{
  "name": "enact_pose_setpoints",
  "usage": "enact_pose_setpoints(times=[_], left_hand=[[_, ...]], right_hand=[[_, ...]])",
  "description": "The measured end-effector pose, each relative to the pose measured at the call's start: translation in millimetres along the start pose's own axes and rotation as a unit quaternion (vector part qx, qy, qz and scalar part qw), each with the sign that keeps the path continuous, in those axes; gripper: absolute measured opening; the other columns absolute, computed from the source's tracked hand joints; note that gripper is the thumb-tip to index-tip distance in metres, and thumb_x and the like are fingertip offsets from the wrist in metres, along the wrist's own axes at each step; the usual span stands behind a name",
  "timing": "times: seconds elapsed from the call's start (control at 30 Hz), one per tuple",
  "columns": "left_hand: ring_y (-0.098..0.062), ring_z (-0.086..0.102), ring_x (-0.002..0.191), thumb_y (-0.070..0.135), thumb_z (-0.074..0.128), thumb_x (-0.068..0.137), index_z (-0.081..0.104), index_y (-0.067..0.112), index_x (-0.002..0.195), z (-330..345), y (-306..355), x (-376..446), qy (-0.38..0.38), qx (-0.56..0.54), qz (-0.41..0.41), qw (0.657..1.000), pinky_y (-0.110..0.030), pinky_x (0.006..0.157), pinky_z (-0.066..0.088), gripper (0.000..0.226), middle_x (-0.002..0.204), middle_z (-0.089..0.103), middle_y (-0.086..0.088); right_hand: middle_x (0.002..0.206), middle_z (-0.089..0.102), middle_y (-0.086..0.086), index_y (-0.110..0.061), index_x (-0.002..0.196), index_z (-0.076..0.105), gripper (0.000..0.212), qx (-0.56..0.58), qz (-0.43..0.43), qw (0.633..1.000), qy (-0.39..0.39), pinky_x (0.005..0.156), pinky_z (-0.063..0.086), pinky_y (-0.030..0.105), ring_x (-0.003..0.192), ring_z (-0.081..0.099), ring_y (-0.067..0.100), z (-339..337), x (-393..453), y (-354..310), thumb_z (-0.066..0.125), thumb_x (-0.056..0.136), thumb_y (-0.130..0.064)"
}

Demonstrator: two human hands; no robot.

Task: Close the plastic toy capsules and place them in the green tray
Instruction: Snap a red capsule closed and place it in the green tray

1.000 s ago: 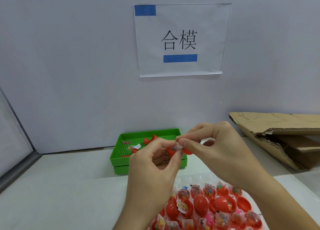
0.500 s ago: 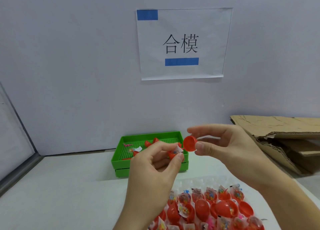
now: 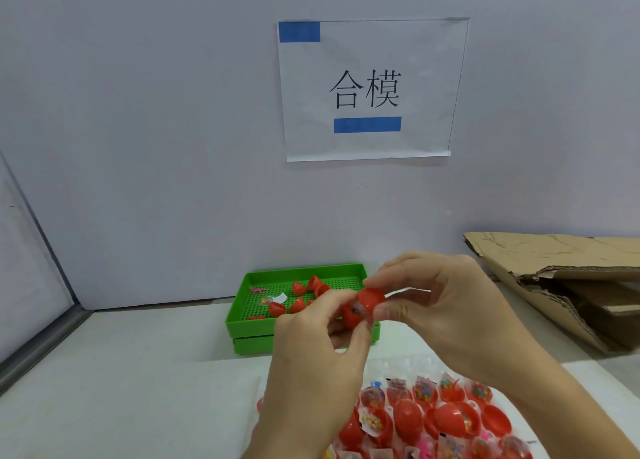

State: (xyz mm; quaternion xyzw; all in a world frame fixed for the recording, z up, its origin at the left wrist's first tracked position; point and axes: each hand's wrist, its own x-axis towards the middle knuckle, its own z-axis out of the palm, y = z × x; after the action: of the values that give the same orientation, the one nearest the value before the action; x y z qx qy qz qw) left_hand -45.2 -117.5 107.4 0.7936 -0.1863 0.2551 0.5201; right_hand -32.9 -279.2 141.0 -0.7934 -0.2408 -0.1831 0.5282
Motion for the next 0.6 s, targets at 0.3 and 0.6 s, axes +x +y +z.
enact_pose_setpoints(times=[0.3,0.6], left_hand=[[0.01,0.069,0.08,0.006,0.081,0.077,0.062,0.047,0.094,-2.5,1.4,1.9,-0.014,-0.026,-0.007,1.0,-0.004,0.071,0.051,0.049,0.092,0.069,0.034],[-0.011,0.073,0.086,0.019,0.08,0.074,0.074,0.023,0.106,-6.3,-2.5,5.1,-0.006,-0.169,-0.018,0.986,-0.016,0.076,0.056,0.032,0.093,0.076,0.007]], right_hand=[[0.084,0.073,-0.009,-0.027,0.084,0.078,0.03,0.007,-0.002,1.0,0.008,0.076,0.06,0.033,0.082,0.072,0.014,0.8,1.0,1.4,0.082,0.071,0.0],[0.088,0.077,0.001,-0.019,0.091,0.075,0.022,0.09,0.02,0.996,-0.009,0.079,0.06,0.031,0.083,0.075,0.019,-1.9,-1.6,0.6,0.079,0.071,-0.023]])
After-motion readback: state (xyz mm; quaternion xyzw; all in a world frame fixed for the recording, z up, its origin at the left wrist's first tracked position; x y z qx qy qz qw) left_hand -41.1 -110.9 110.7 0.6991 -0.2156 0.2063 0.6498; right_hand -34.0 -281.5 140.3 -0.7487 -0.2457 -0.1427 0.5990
